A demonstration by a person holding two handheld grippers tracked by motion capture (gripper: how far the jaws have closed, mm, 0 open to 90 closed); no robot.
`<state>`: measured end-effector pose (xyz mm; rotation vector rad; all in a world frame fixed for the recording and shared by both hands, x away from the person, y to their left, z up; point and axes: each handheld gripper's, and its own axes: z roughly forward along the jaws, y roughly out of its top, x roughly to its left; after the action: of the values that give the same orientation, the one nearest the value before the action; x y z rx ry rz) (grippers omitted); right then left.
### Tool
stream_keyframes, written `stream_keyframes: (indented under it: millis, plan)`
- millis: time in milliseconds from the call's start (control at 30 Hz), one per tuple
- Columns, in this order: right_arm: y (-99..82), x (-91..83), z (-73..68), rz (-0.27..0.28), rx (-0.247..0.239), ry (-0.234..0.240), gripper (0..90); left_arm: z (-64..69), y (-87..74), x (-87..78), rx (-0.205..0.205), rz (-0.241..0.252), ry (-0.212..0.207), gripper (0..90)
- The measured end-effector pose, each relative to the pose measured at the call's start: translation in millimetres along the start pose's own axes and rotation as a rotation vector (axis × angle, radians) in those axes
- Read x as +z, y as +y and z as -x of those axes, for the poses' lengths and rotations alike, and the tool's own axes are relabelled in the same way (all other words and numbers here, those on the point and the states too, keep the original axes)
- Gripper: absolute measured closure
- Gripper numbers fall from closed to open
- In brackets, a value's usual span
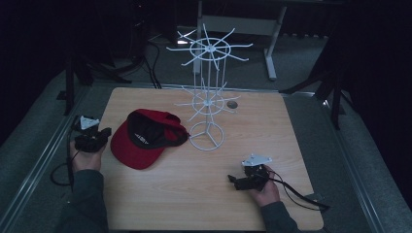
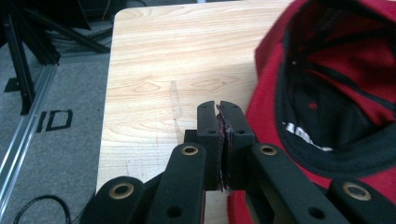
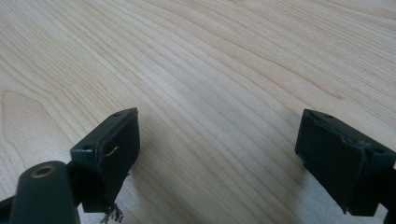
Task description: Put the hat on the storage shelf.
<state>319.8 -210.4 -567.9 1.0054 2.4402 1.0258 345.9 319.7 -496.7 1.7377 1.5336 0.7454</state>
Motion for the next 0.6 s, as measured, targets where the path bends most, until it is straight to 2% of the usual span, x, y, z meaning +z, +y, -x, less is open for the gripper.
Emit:
stream_keyframes:
  millis: [33,200,367,500,533,600]
  plan:
    - [0.0,0.0,0.0,0.000,0.000,0.000,13.6,-0.5,-0.5,1.8,-0.008,-0.005,-0.002,88.0]
    - [0.0,0.0,0.0,0.000,0.000,0.000,13.7,1.0,-3.4,7.7,0.011,-0.035,-0.002,87.7]
    - [0.0,0.0,0.0,0.000,0.000,0.000,13.6,3.8,-8.7,7.1,0.014,-0.056,-0.037,87.7]
    - [0.0,0.0,0.0,0.000,0.000,0.000,13.6,11.6,-12.3,4.2,0.044,-0.076,-0.059,87.0]
    - [0.0,0.0,0.0,0.000,0.000,0.001,13.7,20.5,-16.5,0.8,0.067,-0.090,-0.082,86.8]
    - [0.0,0.1,0.0,0.001,0.000,0.000,13.7,30.1,-20.7,-3.7,0.094,-0.095,-0.115,85.9]
